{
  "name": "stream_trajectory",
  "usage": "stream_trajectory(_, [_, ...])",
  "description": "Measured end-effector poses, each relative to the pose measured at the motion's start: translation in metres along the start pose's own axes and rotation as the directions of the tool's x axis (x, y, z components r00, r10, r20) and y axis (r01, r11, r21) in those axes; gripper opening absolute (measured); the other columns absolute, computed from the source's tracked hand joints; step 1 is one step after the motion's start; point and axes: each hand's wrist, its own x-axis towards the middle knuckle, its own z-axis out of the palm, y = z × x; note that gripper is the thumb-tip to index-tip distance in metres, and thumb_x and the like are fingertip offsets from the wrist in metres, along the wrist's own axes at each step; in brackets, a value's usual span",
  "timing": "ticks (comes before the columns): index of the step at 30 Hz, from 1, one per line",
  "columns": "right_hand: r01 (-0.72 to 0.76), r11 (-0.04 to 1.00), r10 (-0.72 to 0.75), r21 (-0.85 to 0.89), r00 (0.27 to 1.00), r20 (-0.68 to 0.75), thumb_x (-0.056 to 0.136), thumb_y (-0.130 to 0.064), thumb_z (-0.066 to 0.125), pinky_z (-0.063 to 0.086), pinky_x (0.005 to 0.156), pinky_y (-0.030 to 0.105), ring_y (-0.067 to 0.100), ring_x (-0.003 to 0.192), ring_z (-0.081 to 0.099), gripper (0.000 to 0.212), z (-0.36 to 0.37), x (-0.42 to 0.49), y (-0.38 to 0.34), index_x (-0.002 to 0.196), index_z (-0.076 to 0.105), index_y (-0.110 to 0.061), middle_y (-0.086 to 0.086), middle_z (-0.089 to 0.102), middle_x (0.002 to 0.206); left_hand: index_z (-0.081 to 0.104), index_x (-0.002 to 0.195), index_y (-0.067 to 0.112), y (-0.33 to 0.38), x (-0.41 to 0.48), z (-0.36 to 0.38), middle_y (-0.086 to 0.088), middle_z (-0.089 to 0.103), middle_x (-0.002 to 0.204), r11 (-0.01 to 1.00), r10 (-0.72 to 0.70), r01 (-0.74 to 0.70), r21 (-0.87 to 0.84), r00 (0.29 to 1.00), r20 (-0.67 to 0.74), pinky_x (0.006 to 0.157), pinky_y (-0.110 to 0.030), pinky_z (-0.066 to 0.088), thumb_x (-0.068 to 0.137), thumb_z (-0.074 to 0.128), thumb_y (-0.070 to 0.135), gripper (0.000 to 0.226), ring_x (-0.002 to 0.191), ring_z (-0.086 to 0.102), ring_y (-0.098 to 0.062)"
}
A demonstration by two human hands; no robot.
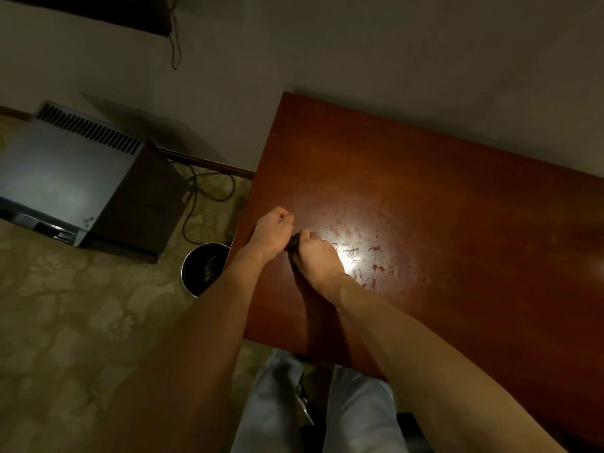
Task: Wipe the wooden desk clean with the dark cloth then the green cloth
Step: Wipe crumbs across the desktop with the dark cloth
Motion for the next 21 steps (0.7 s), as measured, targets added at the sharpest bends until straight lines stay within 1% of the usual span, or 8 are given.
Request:
stream_trajectory(4, [0.006, 0.999, -0.006, 0.046, 1.000, 0.004, 0.103, -0.018, 0.059, 0.052, 0.076, 0.046, 0.044, 0.099, 0.069, 0.031, 0.004, 0.012, -0.024, 0.126, 0.050, 0.001, 0.023, 0.067, 0.113, 0.070, 0.102, 0.016, -0.001, 0.001, -0.008, -0.006, 0.074, 0.102, 0.999, 0.035, -0.034, 0.011, 0.997, -0.063, 0.093, -0.039, 0.053, 0.105, 0.049, 0.027, 0.024, 0.098, 0.068, -0.024])
stream_trajectory(8, [0.089, 0.991, -0.094, 0.098, 0.994, 0.047, 0.104, -0.014, 0.058, 0.057, 0.084, 0.047, 0.041, 0.096, 0.069, 0.024, 0.010, 0.020, -0.058, 0.121, 0.059, 0.003, 0.023, 0.068, 0.110, 0.069, 0.101, 0.015, -0.015, 0.003, -0.023, -0.006, 0.071, 0.104, 0.986, -0.022, -0.009, -0.164, 0.982, -0.189, 0.082, -0.032, 0.055, 0.106, 0.050, 0.021, 0.020, 0.093, 0.068, -0.021])
stream_trajectory(11, [0.172, 0.976, -0.182, 0.136, 0.981, 0.065, 0.101, -0.013, 0.062, 0.057, 0.083, 0.049, 0.043, 0.096, 0.069, 0.025, 0.011, 0.030, -0.077, 0.120, 0.058, 0.003, 0.023, 0.068, 0.109, 0.071, 0.113, 0.013, -0.032, 0.000, -0.043, -0.004, 0.061, 0.119, 0.982, -0.067, 0.006, -0.188, 0.946, -0.318, 0.089, -0.033, 0.045, 0.106, 0.052, 0.024, 0.023, 0.102, 0.060, -0.020])
stream_trajectory(13, [0.182, 0.968, -0.196, 0.173, 0.979, 0.064, 0.098, -0.015, 0.066, 0.057, 0.081, 0.051, 0.045, 0.097, 0.068, 0.030, 0.011, 0.038, -0.088, 0.120, 0.053, 0.001, 0.022, 0.068, 0.108, 0.069, 0.114, 0.016, -0.047, -0.002, -0.059, -0.003, 0.059, 0.122, 0.958, -0.168, 0.061, -0.279, 0.910, -0.379, 0.092, -0.032, 0.039, 0.106, 0.052, 0.026, 0.021, 0.104, 0.056, -0.017])
stream_trajectory(15, [0.182, 0.961, -0.202, 0.210, 0.976, 0.079, 0.098, -0.017, 0.068, 0.057, 0.080, 0.051, 0.046, 0.100, 0.067, 0.031, 0.010, 0.045, -0.100, 0.117, 0.050, -0.001, 0.023, 0.067, 0.108, 0.067, 0.113, 0.021, -0.068, -0.002, -0.076, -0.003, 0.065, 0.119, 0.898, -0.302, 0.146, -0.416, 0.891, -0.340, 0.095, -0.037, 0.044, 0.106, 0.050, 0.030, 0.020, 0.103, 0.059, -0.019])
stream_trajectory(17, [0.177, 0.951, -0.201, 0.252, 0.977, 0.073, 0.098, -0.019, 0.068, 0.055, 0.079, 0.048, 0.046, 0.101, 0.066, 0.030, 0.010, 0.054, -0.118, 0.114, 0.050, -0.002, 0.023, 0.067, 0.108, 0.068, 0.112, 0.018, -0.086, 0.000, -0.096, -0.006, 0.071, 0.116, 0.817, -0.407, 0.239, -0.524, 0.883, -0.233, 0.098, -0.040, 0.049, 0.106, 0.047, 0.034, 0.027, 0.105, 0.065, -0.024])
stream_trajectory(19, [0.158, 0.939, -0.172, 0.305, 0.985, 0.020, 0.097, -0.020, 0.068, 0.049, 0.073, 0.041, 0.044, 0.098, 0.066, 0.027, 0.008, 0.062, -0.134, 0.110, 0.050, -0.005, 0.022, 0.068, 0.104, 0.068, 0.114, 0.015, -0.103, -0.002, -0.114, -0.007, 0.071, 0.109, 0.792, -0.427, 0.295, -0.535, 0.893, -0.140, 0.086, -0.035, 0.050, 0.107, 0.044, 0.032, 0.030, 0.100, 0.066, -0.025])
stream_trajectory(21, [0.129, 0.915, -0.117, 0.382, 0.992, -0.055, 0.097, -0.021, 0.068, 0.049, 0.067, 0.038, 0.039, 0.090, 0.068, 0.026, 0.003, 0.063, -0.138, 0.109, 0.052, -0.005, 0.019, 0.070, 0.100, 0.065, 0.111, 0.013, -0.120, -0.009, -0.125, -0.008, 0.068, 0.104, 0.822, -0.395, 0.290, -0.489, 0.910, -0.124, 0.072, -0.029, 0.046, 0.109, 0.043, 0.026, 0.025, 0.090, 0.063, -0.022])
